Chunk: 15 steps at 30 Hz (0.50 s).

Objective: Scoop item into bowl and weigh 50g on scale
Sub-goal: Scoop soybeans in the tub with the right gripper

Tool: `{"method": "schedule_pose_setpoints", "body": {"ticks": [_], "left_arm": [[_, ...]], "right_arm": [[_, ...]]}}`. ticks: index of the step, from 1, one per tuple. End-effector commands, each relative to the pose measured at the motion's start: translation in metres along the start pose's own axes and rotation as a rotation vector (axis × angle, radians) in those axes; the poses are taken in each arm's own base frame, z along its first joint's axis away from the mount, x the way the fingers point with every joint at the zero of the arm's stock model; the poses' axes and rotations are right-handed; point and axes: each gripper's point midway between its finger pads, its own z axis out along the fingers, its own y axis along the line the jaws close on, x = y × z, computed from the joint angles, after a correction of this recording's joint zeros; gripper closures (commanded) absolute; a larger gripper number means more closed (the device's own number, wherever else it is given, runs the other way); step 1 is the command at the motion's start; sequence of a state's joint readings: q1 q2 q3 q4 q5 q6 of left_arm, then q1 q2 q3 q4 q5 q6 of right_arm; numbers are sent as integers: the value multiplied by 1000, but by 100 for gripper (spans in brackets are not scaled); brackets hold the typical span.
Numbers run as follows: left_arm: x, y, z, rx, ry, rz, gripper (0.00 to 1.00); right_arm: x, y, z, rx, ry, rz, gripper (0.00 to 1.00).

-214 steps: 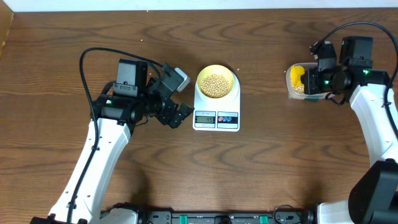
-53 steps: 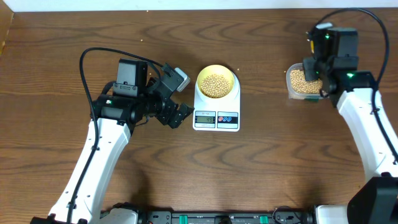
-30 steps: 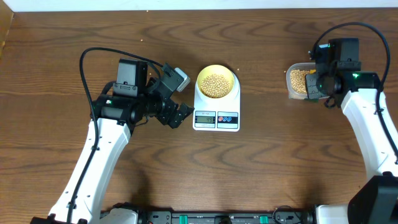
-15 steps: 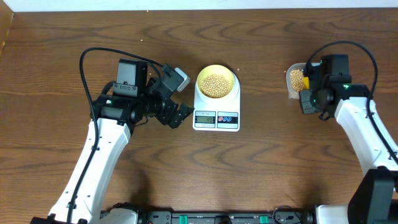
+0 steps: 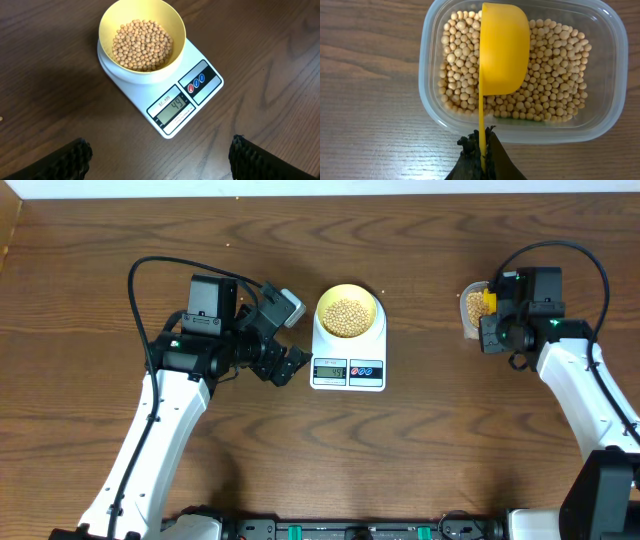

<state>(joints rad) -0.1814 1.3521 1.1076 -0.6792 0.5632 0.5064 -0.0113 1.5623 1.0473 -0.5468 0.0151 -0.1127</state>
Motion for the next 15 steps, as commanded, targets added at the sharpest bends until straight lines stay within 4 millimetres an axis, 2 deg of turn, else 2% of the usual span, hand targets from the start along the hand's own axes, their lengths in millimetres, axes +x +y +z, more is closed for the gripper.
{"method": "schedule_pose_setpoints", "body": {"ticks": [1,3,6,8,11,15], "left_arm": [[-6,-2,-5,3,-21,25,10],[-6,-2,-5,3,-21,25,10],[-6,-2,-5,2,-21,25,10],[-6,-2,-5,3,-21,25,10],[-6,-2,-5,2,-21,25,10],[-6,-2,-5,2,-21,25,10]], "right_arm": [[-7,-6,-10,4,-40,38,99],[-11,-8,-16,9,-61,44,99],[-30,-19,-45,29,-173,67,99],[-36,-19,-56,16,-212,72,99],[-44,-11,-71,-75,-269,77,99],[-47,2,-79,-216,-299,86,99]]}}
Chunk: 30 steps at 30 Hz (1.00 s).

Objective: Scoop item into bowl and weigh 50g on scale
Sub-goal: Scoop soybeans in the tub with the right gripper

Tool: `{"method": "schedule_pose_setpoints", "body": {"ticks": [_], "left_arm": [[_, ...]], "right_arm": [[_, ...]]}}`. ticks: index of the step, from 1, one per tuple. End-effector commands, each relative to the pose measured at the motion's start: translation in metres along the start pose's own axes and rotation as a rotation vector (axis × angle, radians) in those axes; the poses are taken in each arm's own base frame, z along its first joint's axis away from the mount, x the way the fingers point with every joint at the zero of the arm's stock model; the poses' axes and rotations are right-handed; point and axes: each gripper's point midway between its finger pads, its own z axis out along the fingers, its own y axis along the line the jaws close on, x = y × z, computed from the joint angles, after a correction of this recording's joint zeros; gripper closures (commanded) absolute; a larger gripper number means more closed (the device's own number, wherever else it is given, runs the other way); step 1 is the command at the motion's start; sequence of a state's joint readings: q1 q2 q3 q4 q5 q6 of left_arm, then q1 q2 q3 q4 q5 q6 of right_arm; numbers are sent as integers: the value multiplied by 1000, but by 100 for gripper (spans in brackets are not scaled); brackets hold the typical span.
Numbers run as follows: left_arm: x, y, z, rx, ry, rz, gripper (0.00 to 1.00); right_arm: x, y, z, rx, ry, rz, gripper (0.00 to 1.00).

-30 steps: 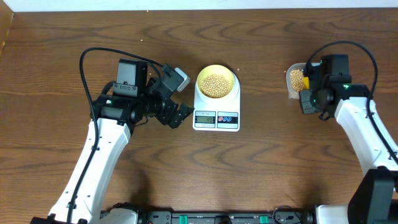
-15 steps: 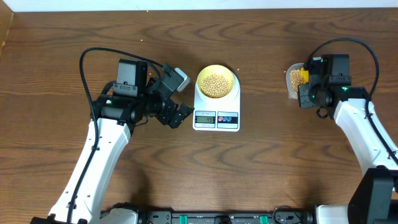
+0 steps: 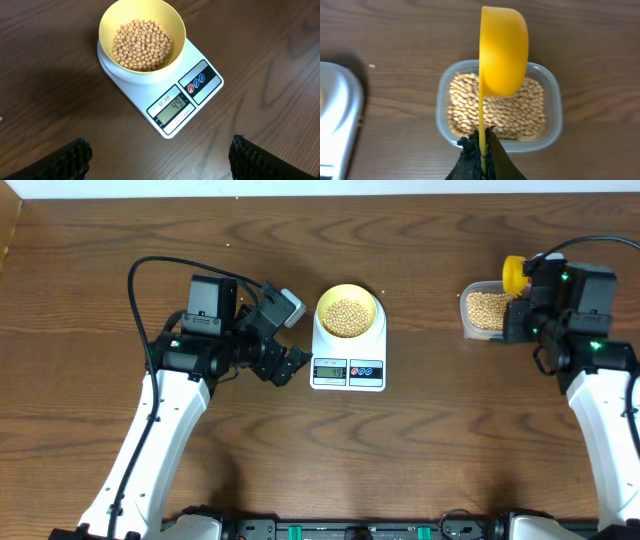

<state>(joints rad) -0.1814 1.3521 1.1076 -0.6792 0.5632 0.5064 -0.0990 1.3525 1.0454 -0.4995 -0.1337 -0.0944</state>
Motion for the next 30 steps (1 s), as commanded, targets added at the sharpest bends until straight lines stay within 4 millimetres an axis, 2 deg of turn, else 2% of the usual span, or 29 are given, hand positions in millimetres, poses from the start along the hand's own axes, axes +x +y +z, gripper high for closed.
{"method": "schedule_pose_setpoints", "body": {"ticks": [1,5,8,15,24,28,30], "left_arm": [[-6,-2,-5,3,-21,25,10],[-6,-2,-5,2,-21,25,10],[-6,-2,-5,2,-21,25,10],[-6,-2,-5,2,-21,25,10],[-6,-2,-5,2,-21,25,10],[-6,-2,-5,2,-21,25,10],[-6,-2,-5,2,-21,25,10]], "right_arm": [[-5,19,-7,-172,-31,37,99],[-11,30,-14,-300,-63,60,99],[-12,29,-15,-316,-72,65,99],[-16,53,-25,-459,-131,-113,99],[-9,46,-14,-416,-110,-178,99],[0,23,0,-287,-49,-163,99],[11,3,7,-174,11,-139,99]]}}
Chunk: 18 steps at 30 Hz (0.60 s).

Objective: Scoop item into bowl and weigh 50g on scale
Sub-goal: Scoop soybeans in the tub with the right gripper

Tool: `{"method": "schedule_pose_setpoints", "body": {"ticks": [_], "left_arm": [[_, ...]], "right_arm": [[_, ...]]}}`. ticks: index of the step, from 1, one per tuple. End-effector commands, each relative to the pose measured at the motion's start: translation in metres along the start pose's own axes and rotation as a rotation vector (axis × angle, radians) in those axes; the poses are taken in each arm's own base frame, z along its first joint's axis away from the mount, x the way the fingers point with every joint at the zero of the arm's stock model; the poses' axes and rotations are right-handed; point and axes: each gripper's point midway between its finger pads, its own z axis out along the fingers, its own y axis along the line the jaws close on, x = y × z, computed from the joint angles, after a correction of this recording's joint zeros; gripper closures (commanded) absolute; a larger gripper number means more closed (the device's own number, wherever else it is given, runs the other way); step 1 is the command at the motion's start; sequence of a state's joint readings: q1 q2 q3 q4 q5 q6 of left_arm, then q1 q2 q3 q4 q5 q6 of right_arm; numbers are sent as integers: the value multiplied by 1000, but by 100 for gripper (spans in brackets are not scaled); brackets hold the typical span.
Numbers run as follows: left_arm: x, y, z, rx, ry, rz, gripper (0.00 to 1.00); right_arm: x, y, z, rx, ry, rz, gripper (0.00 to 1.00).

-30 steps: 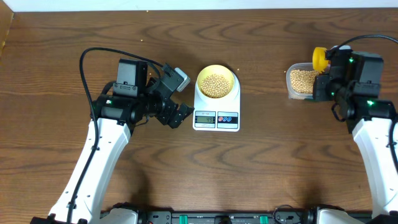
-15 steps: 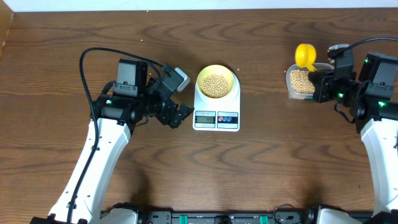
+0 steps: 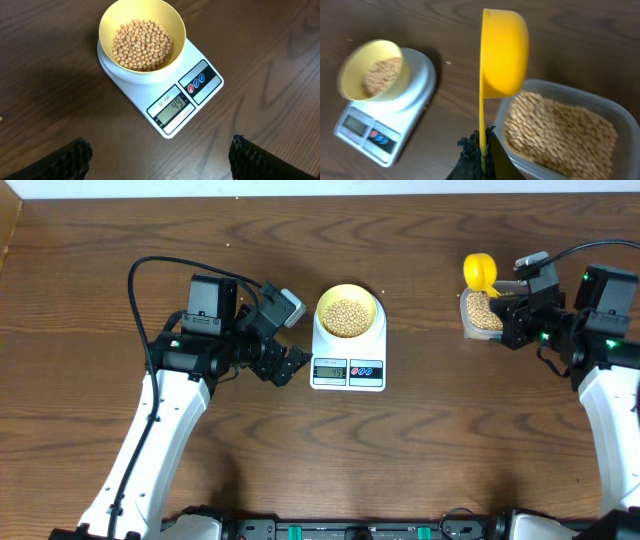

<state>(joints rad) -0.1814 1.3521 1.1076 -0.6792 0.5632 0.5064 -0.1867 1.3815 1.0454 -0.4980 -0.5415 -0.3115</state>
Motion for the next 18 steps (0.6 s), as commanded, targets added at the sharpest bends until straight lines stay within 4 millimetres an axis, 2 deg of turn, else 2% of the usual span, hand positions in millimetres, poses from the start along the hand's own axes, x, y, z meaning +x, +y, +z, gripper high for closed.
{"method": "schedule_pose_setpoints", "body": {"ticks": [1,12,18], "left_arm": [[-6,-2,-5,2,-21,25,10],[-6,-2,-5,2,-21,25,10],[-6,-2,-5,2,-21,25,10]], "right_arm": [[24,-37,0,200,115,23,99],[59,-46,2,251,256,68,99],[78,-57,18,271,320,119,99]]}}
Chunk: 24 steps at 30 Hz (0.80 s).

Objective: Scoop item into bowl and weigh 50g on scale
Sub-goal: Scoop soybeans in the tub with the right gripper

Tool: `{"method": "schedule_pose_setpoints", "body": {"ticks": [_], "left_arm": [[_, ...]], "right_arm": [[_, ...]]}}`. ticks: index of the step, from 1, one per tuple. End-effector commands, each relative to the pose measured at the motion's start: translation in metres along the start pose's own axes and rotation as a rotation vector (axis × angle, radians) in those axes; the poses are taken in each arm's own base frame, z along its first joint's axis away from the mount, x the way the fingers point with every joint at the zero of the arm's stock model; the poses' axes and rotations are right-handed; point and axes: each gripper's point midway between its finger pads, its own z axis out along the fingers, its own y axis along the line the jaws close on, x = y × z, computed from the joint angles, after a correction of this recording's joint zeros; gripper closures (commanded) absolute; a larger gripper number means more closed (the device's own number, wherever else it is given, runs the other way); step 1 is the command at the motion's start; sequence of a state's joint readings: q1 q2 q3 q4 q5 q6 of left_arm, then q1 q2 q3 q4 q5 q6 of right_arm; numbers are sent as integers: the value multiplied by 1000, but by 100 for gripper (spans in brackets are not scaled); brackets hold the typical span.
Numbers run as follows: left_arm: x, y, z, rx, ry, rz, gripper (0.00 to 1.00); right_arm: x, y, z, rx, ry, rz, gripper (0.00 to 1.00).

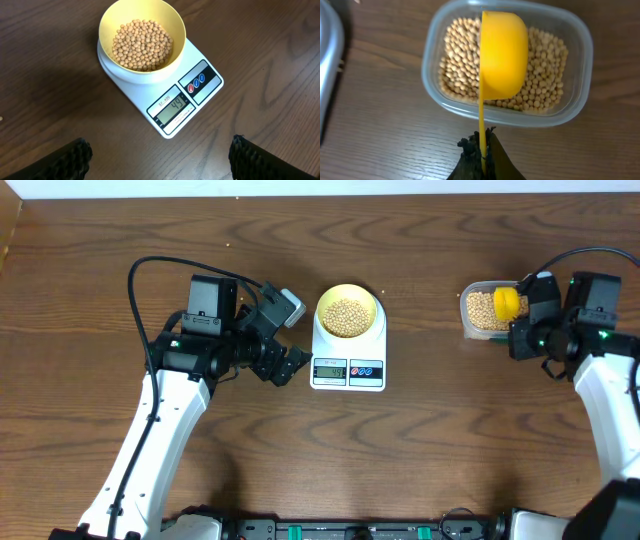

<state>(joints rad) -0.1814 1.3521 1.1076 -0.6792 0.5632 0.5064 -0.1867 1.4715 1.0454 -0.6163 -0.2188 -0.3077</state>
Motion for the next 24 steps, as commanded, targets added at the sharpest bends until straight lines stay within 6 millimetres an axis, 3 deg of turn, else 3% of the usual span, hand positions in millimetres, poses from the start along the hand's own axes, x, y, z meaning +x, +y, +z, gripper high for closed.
{"method": "schedule_pose_setpoints", "body": {"ticks": [1,7,15,24], "left_arm": [[-6,-2,-5,2,-21,25,10],[-6,-2,-5,3,-21,25,10],[-6,-2,-5,2,-21,25,11],[-6,-2,-5,2,-21,25,10]], "right_arm": [[9,-7,16,18,45,45,99],[10,-5,24,-1,52,71,99],[1,27,21,-187,4,57,99],[0,33,21,-215,2,61,99]]}}
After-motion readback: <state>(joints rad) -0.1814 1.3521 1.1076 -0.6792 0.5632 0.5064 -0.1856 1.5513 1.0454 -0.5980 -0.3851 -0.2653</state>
